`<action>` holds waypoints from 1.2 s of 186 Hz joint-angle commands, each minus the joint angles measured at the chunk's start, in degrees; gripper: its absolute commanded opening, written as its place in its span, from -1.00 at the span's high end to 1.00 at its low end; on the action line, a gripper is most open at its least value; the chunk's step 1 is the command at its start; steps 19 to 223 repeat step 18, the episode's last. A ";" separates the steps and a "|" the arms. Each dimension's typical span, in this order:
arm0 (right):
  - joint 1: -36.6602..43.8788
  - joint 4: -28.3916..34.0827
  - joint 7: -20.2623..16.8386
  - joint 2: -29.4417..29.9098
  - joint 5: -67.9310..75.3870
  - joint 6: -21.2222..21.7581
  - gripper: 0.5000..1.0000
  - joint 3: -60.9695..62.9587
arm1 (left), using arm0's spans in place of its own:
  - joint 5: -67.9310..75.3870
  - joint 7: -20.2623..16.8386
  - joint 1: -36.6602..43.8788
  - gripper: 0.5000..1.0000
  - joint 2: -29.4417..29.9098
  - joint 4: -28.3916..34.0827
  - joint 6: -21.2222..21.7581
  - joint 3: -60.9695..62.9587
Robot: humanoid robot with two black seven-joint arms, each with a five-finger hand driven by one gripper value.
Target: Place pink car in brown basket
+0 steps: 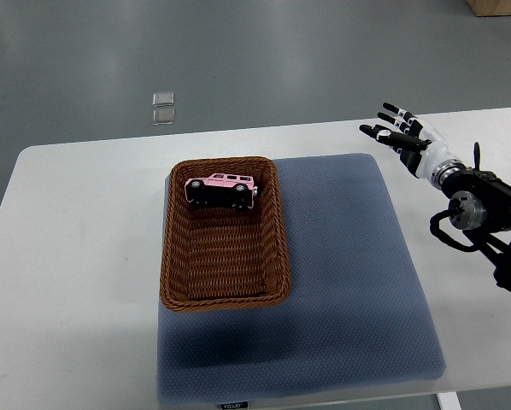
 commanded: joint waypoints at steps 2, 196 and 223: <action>-0.07 -0.12 0.00 -0.46 0.02 0.15 -0.68 0.08 | -0.09 0.00 0.00 -1.00 0.00 0.00 0.01 -0.09; -0.42 -0.12 -0.09 -0.37 -0.07 0.32 -0.68 0.08 | 0.00 0.00 0.00 -1.00 0.00 0.00 0.01 -0.09; -0.42 -0.12 -0.09 -0.37 -0.07 0.32 -0.68 0.08 | 0.00 0.00 0.00 -1.00 0.00 0.00 0.01 -0.09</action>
